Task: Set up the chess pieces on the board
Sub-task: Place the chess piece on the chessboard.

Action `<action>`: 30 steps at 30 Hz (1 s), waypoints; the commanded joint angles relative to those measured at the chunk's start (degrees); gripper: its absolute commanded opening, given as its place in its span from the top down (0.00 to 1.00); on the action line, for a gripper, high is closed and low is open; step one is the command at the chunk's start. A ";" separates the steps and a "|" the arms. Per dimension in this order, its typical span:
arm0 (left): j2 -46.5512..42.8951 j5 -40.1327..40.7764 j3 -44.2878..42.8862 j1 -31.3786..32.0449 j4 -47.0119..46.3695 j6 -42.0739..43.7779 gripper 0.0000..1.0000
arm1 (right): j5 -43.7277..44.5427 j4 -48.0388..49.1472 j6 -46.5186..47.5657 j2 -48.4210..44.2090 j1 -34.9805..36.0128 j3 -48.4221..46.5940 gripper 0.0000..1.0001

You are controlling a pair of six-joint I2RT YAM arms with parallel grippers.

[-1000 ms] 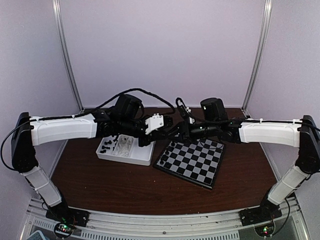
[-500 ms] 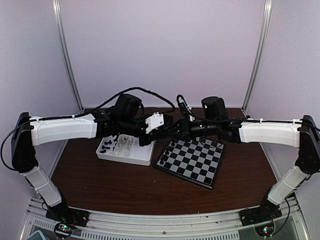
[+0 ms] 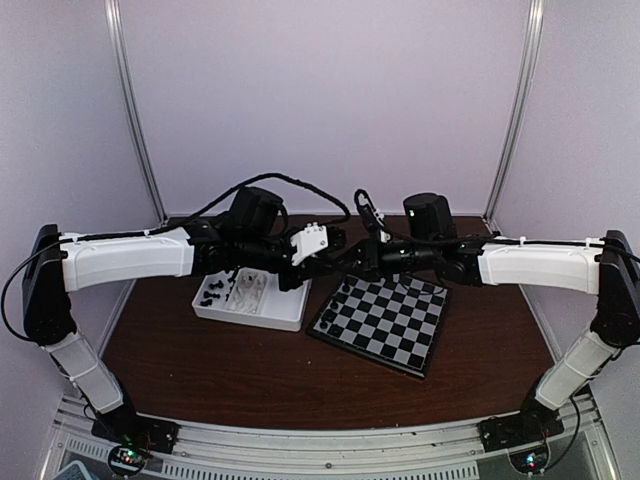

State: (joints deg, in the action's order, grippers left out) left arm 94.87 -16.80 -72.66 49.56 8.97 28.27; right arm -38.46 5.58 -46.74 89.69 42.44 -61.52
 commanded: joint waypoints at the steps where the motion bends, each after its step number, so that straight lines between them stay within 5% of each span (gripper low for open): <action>1: -0.22 0.36 0.55 0.19 -3.20 -0.68 0.80 | 0.47 -1.41 1.57 -1.14 -0.67 -1.01 0.95; 6: -2.90 0.53 3.94 0.19 -6.97 -1.65 0.47 | 2.65 -10.29 6.50 -1.53 -2.50 -3.86 0.97; 11: -8.01 3.11 9.72 0.14 -12.09 -4.79 0.28 | 7.05 -26.15 16.85 1.18 -5.29 -11.67 0.97; 19: -10.79 13.58 8.08 -0.16 -4.20 -18.12 0.16 | 21.02 -46.61 30.62 9.87 -5.57 -26.36 0.96; 22: -11.10 20.13 6.72 -0.46 -0.47 -24.33 0.03 | 23.60 -49.14 32.55 13.04 -5.54 -30.28 0.96; 30: -11.48 24.10 4.27 -3.22 6.89 -32.74 0.02 | 28.87 -53.45 34.76 21.72 -5.52 -40.16 0.96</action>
State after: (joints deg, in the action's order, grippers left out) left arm 84.79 3.79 -66.59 47.99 12.60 2.31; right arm -14.55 -43.99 -14.52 108.62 36.86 -96.92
